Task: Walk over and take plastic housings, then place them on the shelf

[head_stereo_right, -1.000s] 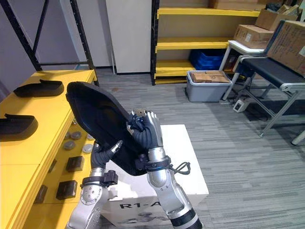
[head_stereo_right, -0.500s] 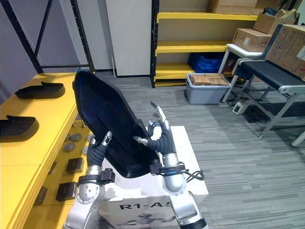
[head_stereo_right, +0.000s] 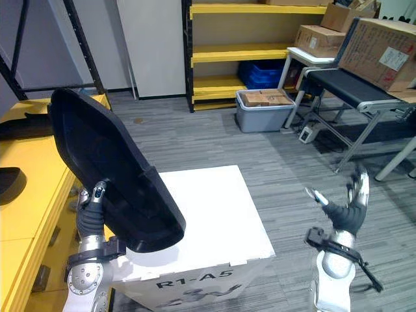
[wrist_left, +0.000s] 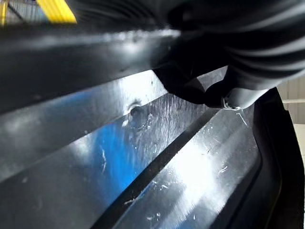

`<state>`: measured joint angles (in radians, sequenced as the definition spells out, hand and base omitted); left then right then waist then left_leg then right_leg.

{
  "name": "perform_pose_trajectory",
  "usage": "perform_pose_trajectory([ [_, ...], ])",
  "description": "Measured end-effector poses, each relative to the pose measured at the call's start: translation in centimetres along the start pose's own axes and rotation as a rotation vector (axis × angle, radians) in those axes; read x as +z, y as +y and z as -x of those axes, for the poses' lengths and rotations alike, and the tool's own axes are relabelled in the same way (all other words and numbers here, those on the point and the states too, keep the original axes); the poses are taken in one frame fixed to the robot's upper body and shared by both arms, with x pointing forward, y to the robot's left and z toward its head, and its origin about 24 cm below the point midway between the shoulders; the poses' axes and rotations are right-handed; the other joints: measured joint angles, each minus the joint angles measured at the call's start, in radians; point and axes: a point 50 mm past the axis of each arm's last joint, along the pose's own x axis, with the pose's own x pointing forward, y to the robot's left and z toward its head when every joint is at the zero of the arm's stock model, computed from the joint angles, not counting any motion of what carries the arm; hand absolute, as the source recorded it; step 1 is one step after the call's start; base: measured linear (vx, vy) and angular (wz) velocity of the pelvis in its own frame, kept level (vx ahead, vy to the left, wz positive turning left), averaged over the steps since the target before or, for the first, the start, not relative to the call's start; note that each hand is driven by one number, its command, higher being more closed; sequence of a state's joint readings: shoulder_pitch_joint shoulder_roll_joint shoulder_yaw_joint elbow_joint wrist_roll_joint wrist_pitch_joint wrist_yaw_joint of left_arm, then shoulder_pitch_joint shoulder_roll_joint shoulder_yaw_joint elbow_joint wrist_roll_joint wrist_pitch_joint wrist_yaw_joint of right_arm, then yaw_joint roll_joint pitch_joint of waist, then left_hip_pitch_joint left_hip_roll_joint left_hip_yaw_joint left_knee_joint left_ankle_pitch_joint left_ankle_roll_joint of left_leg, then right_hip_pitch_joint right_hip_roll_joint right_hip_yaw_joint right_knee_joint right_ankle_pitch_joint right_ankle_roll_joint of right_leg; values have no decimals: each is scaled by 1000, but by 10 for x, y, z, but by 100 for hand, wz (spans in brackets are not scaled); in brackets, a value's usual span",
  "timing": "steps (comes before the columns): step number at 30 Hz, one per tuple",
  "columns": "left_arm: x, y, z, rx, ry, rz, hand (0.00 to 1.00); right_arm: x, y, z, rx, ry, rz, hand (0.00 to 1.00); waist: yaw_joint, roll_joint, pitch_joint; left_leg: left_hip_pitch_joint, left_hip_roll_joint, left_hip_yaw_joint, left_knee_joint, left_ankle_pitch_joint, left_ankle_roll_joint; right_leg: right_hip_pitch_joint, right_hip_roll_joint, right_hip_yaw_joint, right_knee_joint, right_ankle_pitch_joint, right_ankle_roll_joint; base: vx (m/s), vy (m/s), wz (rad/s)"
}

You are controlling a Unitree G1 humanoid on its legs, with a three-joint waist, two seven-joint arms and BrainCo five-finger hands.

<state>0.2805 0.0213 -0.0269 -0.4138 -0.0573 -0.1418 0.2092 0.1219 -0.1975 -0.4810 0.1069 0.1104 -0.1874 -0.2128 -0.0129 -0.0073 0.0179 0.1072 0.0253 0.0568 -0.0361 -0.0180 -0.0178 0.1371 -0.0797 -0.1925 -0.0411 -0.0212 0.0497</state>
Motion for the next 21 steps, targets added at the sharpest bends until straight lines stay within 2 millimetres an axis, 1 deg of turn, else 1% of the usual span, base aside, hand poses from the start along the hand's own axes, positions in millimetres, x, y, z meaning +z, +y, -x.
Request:
perform_pose_trajectory([
  [1,-1,1,2,0,10,0,100,-27,-11,8,-29,129,24,0,0,2,3,0,1,0,1,-2,0,0,1,0,1,-1,1,0,0,0],
  [3,-3,1,5,-8,21,-2,100,-49,-18,18,-39,232,47,0,-1,4,5,-1,2,0,2,-5,0,-1,1,1,2,-2,3,-8,0,-2],
  [4,-5,1,8,-16,36,-3,100,-75,-25,32,-38,359,74,0,-2,8,9,-1,5,1,9,-13,-3,-4,2,6,12,-6,6,-26,3,-5],
  [5,-6,0,9,-23,43,0,100,-85,-27,39,-34,412,83,0,-2,10,10,-1,6,2,11,-15,-2,-7,2,8,18,-9,7,-26,7,-6],
  [6,-7,-2,11,-42,52,12,100,-102,-31,54,-29,509,97,0,-2,12,12,-2,6,3,13,-18,-1,-8,2,9,22,-11,8,0,0,0],
  [7,-7,-3,12,-49,57,20,100,-110,-32,62,-27,554,99,0,-2,13,12,-2,6,3,13,-18,-1,-8,1,9,24,-12,8,0,0,0],
  [9,-9,-6,15,-74,71,27,100,-137,-31,98,7,725,99,0,-2,10,16,0,5,3,13,-18,-1,-12,-1,10,39,-21,10,0,0,0],
  [10,-10,-7,16,-81,75,30,100,-142,-30,108,26,767,102,0,-3,11,17,0,5,3,13,-18,-1,-12,-2,10,46,-25,9,-34,-1,2],
  [11,-11,-10,18,-98,84,38,100,-153,-24,132,92,858,111,0,-3,8,20,4,6,3,13,-19,0,-17,-4,10,66,-36,7,0,0,0],
  [12,-11,-11,19,-107,89,43,100,-158,-19,144,129,903,108,0,-3,7,20,6,5,3,13,-19,0,-16,-4,10,69,-37,7,-31,-5,1],
  [13,-11,-13,19,-115,91,50,100,-161,-15,151,155,927,104,0,-3,7,20,7,5,3,13,-19,0,-16,-4,10,69,-37,7,0,0,0],
  [15,-12,-17,20,-134,96,66,100,-168,2,174,276,1005,105,0,2,7,20,13,5,9,13,-19,0,-13,-4,13,74,-38,6,-29,-3,-4],
  [17,-12,-22,22,-146,101,80,100,-171,13,183,355,1031,119,0,7,6,20,17,3,8,13,-19,0,-11,-8,11,86,-45,7,-36,-4,3],
  [18,-12,-23,22,-150,102,83,100,-171,13,184,367,1034,130,0,7,6,19,18,2,7,14,-19,0,-11,-10,9,88,-46,8,-38,-3,8],
  [21,-16,-29,23,-171,120,94,100,-173,13,186,407,1044,169,0,27,5,16,18,-3,-6,16,-18,1,-5,-15,-5,92,-49,8,-20,-8,13],
])
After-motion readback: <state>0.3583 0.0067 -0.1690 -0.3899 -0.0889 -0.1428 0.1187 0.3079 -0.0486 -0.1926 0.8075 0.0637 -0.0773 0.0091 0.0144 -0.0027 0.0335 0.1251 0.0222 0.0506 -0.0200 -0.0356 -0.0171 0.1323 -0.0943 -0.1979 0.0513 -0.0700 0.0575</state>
